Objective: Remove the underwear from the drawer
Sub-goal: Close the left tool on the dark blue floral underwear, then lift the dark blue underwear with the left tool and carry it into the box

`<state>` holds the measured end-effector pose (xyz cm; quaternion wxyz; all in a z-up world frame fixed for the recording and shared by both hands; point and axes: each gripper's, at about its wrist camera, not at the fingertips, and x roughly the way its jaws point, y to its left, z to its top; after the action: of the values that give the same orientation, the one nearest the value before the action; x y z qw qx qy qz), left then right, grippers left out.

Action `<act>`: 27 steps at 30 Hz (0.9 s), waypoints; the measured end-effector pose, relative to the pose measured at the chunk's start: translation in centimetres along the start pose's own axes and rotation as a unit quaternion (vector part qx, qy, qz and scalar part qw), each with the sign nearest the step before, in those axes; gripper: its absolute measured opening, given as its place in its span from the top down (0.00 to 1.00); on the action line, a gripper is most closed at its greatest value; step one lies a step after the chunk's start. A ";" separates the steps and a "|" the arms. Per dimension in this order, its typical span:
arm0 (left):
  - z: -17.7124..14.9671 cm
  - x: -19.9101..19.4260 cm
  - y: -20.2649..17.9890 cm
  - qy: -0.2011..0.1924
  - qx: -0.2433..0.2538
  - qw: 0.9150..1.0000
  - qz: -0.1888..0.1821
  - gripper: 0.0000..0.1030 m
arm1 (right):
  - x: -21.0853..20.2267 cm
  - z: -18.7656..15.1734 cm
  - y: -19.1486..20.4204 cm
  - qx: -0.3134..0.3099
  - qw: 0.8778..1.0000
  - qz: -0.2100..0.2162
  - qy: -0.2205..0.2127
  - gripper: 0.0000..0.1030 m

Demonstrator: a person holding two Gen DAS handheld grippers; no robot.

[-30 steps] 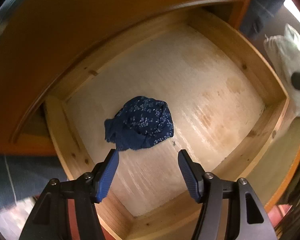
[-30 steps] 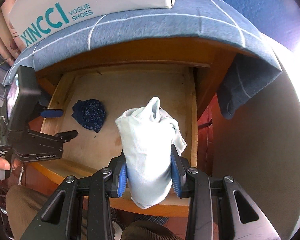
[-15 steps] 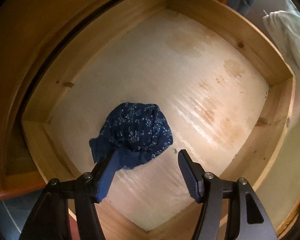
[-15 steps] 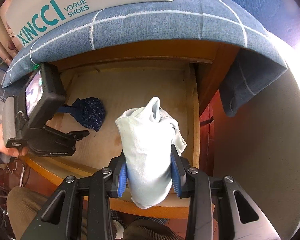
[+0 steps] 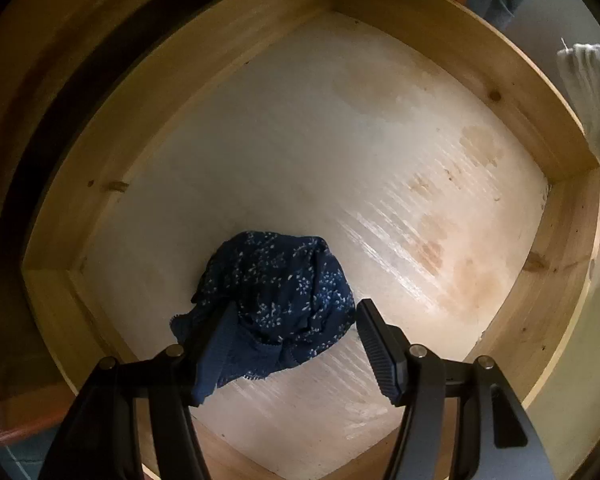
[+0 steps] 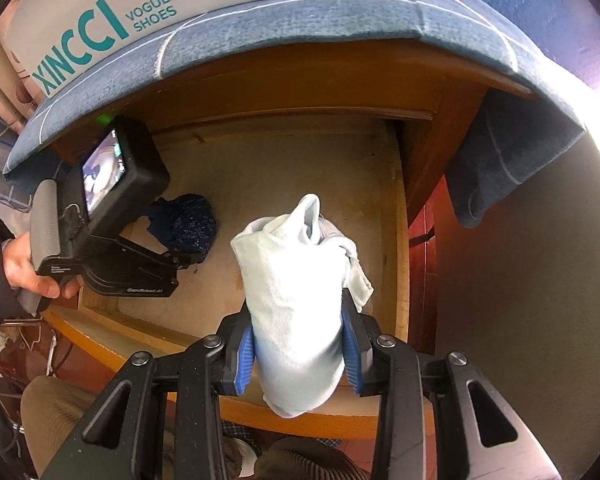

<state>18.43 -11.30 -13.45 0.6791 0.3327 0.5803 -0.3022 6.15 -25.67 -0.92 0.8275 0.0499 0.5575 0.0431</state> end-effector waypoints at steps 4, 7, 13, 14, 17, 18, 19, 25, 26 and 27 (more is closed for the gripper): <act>0.5 1.1 0.3 0.013 0.006 1.000 0.004 0.39 | 0.2 0.1 0.2 0.002 1.000 0.006 0.003 0.67; 0.8 1.0 0.7 0.015 0.003 1.000 0.001 0.39 | 0.2 0.0 -0.1 0.004 1.000 0.008 0.004 0.67; 0.4 0.8 2.1 0.029 -0.024 0.999 -0.024 0.45 | 0.2 0.1 -0.3 0.004 1.000 0.010 0.004 0.67; 0.3 0.8 2.4 0.032 -0.028 0.999 -0.021 0.51 | 0.2 0.1 -0.3 0.003 1.000 0.010 0.003 0.67; 0.1 0.8 3.2 0.048 -0.048 0.998 -0.006 0.63 | 0.2 0.1 -0.4 0.002 1.000 0.013 0.004 0.67; 0.0 0.8 3.3 0.051 -0.052 0.997 -0.003 0.66 | 0.2 0.1 -0.6 0.003 1.000 0.013 0.004 0.67; 0.0 0.7 3.4 0.056 -0.059 0.997 0.001 0.67 | 0.2 0.1 -0.6 0.003 1.000 0.014 0.004 0.67; -1.2 0.1 3.0 0.074 -0.084 0.994 -0.003 0.73 | 0.2 0.1 -0.5 -0.001 1.000 0.013 0.003 0.67; -1.5 -0.4 3.1 0.068 -0.093 0.993 -0.007 0.74 | 0.2 0.1 -0.5 -0.002 1.000 0.013 0.003 0.67; -1.8 -0.6 3.0 0.066 -0.098 0.993 -0.009 0.74 | 0.2 0.0 -0.4 -0.003 1.000 0.014 0.003 0.67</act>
<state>19.74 -8.07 -12.72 0.6656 0.2790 0.6538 -0.2273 6.29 -26.09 -1.17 0.8252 0.0551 0.5594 0.0562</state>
